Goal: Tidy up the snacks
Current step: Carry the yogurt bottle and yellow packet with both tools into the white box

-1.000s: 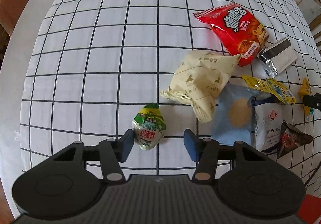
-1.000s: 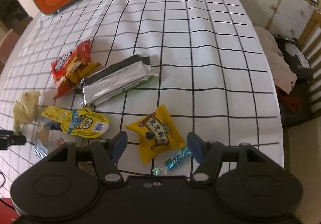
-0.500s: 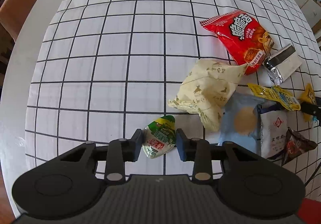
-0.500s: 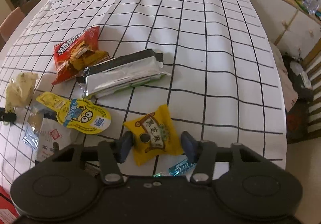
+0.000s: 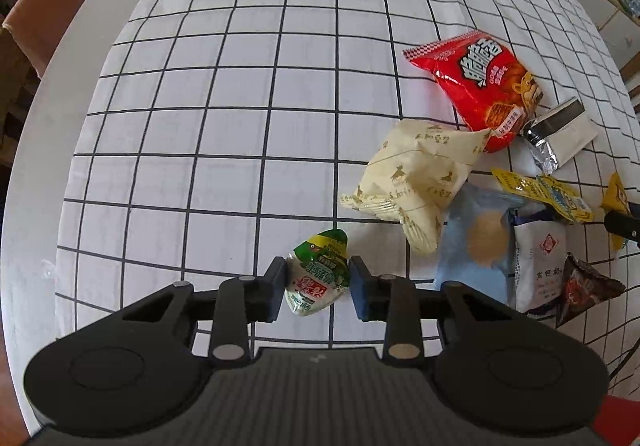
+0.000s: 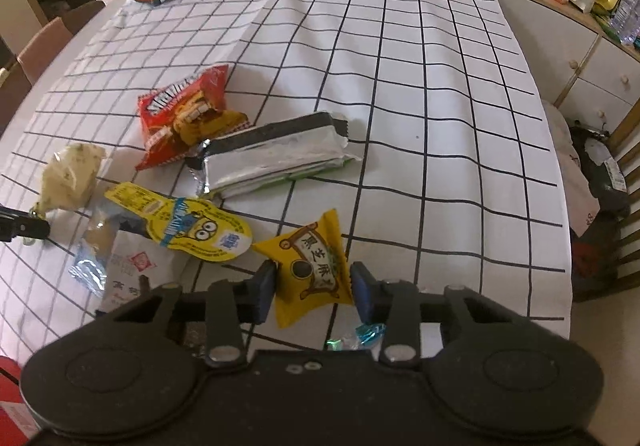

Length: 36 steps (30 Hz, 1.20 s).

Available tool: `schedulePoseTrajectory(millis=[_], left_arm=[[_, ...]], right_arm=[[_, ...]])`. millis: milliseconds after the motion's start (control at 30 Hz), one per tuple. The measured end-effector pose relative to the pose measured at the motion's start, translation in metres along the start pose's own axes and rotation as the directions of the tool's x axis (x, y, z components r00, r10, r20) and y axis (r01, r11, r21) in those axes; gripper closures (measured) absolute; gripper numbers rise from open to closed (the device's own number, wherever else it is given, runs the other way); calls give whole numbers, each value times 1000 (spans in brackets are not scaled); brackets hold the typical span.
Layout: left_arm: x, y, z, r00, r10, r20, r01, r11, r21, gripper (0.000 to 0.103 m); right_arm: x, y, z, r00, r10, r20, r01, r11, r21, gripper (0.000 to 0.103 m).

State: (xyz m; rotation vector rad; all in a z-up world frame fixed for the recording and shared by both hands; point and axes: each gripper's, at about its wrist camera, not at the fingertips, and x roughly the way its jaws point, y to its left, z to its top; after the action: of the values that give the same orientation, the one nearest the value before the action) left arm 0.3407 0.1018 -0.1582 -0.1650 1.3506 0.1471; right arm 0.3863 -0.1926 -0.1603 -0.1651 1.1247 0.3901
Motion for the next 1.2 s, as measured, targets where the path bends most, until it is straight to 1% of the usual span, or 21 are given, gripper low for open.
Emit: schedulePoseTrajectory(millis=[133, 333, 533, 667, 833, 967, 1200], left_arm=[[-13, 1, -1, 1000, -5, 11, 5, 1000, -10, 71], [-42, 4, -5, 999, -30, 42, 31, 999, -23, 71], [-82, 6, -22, 996, -50, 78, 51, 999, -16, 71], [-102, 0, -30, 994, -59, 97, 60, 998, -6, 71], [-127, -7, -47, 991, -73, 114, 72, 997, 14, 71], [-140, -14, -68, 991, -84, 109, 80, 996, 40, 70], [-158, -28, -113, 988, -115, 106, 105, 990, 96, 71]], right_arm=[[-14, 3, -1, 1000, 18, 21, -18, 1000, -1, 64], [-44, 8, -4, 997, 51, 64, -50, 999, -11, 64], [-86, 17, -13, 990, 89, 114, -86, 996, -28, 64], [-112, 23, -23, 983, 115, 141, -111, 993, -40, 64], [-141, 32, -39, 975, 152, 160, -145, 988, -53, 64], [-157, 41, -55, 973, 167, 161, -157, 985, -73, 64], [-174, 59, -88, 974, 187, 130, -174, 979, -109, 64]])
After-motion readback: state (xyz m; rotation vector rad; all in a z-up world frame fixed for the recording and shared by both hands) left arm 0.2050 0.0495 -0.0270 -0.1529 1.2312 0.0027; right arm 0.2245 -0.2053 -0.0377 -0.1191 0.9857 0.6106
